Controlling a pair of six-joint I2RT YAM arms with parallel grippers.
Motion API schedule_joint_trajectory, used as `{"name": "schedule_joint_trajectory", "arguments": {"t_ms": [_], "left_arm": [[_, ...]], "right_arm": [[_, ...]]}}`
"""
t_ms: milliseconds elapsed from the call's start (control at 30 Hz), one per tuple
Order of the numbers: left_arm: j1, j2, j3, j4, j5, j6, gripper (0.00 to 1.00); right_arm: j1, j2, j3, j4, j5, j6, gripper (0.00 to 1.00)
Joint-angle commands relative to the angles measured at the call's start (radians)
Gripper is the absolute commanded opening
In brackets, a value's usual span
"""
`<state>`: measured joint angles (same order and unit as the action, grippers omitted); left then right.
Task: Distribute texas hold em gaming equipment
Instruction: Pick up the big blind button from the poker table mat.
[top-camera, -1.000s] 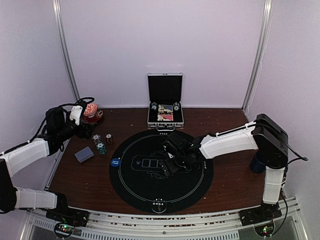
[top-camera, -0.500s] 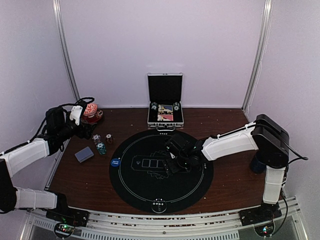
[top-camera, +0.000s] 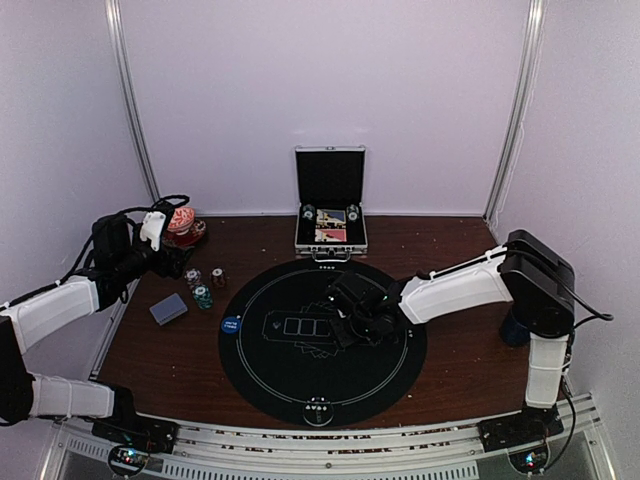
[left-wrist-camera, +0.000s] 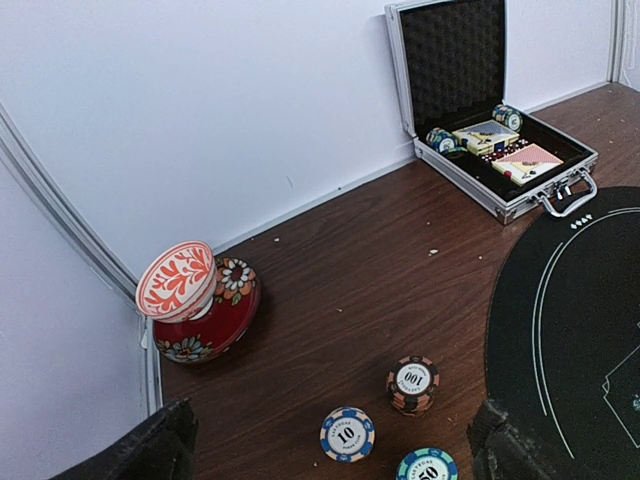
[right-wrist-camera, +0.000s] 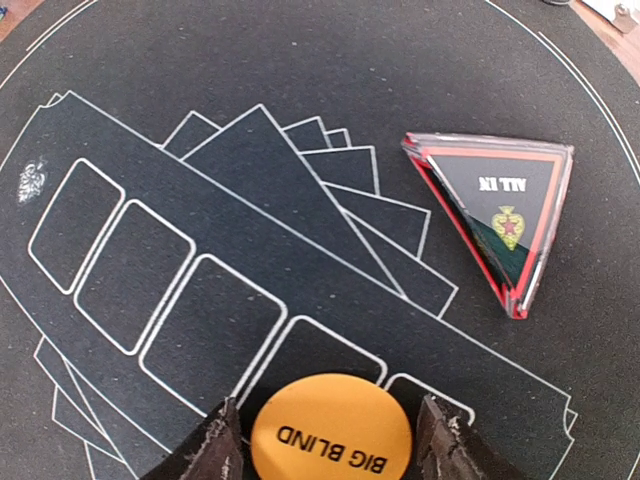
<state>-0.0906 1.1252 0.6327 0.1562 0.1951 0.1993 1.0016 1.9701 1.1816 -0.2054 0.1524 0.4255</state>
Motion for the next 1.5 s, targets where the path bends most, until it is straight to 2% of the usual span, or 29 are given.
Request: {"name": "schedule_joint_trajectory", "arguments": {"t_ms": [0, 133, 300, 367, 433, 500, 967, 1167, 1467], "left_arm": [[0.006, 0.006, 0.01, 0.034, 0.01, -0.003, 0.98], [0.006, 0.004, 0.01, 0.034, 0.01, -0.004, 0.98], [0.005, 0.004, 0.01, 0.034, 0.009, -0.003, 0.98], [0.006, 0.004, 0.01, 0.033, 0.007, -0.003, 0.98], [0.006, 0.002, 0.01, 0.032, 0.007, -0.003, 0.98], [0.006, 0.002, 0.009, 0.033, 0.006, -0.003, 0.98], [0.005, 0.004, 0.01, 0.034, 0.004, -0.004, 0.98], [0.006, 0.002, 0.01, 0.034, 0.003, -0.003, 0.98], [0.006, 0.004, 0.01, 0.034, 0.003, -0.004, 0.98]], "right_arm": [[0.034, 0.046, 0.001, -0.026, -0.04, 0.012, 0.57], [0.033, 0.034, -0.007, -0.028, -0.027, 0.022, 0.51], [0.033, 0.011, -0.021, -0.023, -0.016, 0.028, 0.5], [0.034, 0.004, -0.025, -0.024, -0.015, 0.029, 0.54], [0.034, -0.001, -0.03, -0.029, -0.01, 0.029, 0.62], [0.034, -0.006, -0.038, -0.028, -0.01, 0.028, 0.62], [0.035, -0.017, -0.071, -0.014, -0.013, 0.032, 0.49], [0.036, -0.038, -0.073, -0.02, 0.017, 0.035, 0.39], [0.029, -0.102, -0.084, -0.033, 0.079, 0.038, 0.39]]}}
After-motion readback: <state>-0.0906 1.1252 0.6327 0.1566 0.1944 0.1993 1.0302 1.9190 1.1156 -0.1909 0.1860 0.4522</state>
